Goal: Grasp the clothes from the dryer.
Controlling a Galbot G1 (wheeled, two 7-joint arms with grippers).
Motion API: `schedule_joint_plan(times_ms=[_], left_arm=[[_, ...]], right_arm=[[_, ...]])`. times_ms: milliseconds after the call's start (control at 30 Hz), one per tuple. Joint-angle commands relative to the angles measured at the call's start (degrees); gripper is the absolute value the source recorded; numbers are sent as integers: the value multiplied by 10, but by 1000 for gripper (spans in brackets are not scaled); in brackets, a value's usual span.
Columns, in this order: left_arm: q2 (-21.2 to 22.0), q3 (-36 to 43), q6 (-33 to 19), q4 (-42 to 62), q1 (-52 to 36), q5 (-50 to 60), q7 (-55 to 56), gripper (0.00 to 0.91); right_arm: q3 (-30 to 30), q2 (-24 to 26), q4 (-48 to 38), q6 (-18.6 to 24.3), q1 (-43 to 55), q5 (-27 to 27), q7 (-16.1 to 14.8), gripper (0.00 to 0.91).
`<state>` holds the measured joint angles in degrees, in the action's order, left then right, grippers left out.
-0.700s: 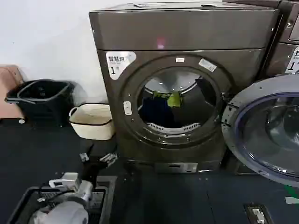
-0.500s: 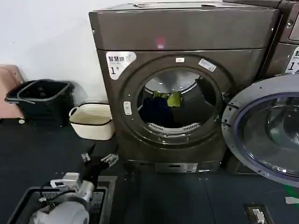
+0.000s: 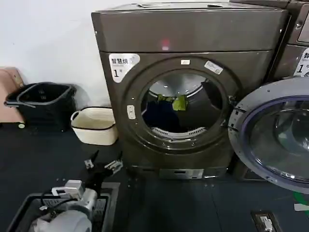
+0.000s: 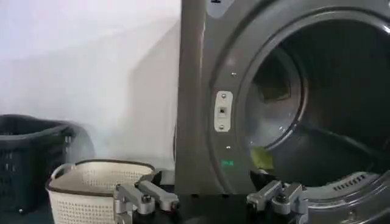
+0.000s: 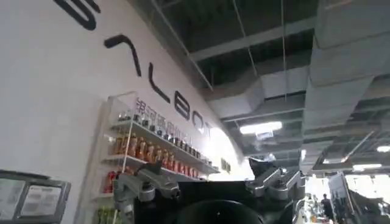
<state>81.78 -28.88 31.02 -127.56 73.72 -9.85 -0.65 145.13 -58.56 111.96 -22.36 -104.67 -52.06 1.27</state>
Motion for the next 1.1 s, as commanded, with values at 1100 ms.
schedule_joint_plan(times_ms=[1100], left_arm=[[4, 2, 1, 7, -16, -6, -4, 907]], right_arm=[[1, 2, -1, 3, 3, -9, -1, 907]])
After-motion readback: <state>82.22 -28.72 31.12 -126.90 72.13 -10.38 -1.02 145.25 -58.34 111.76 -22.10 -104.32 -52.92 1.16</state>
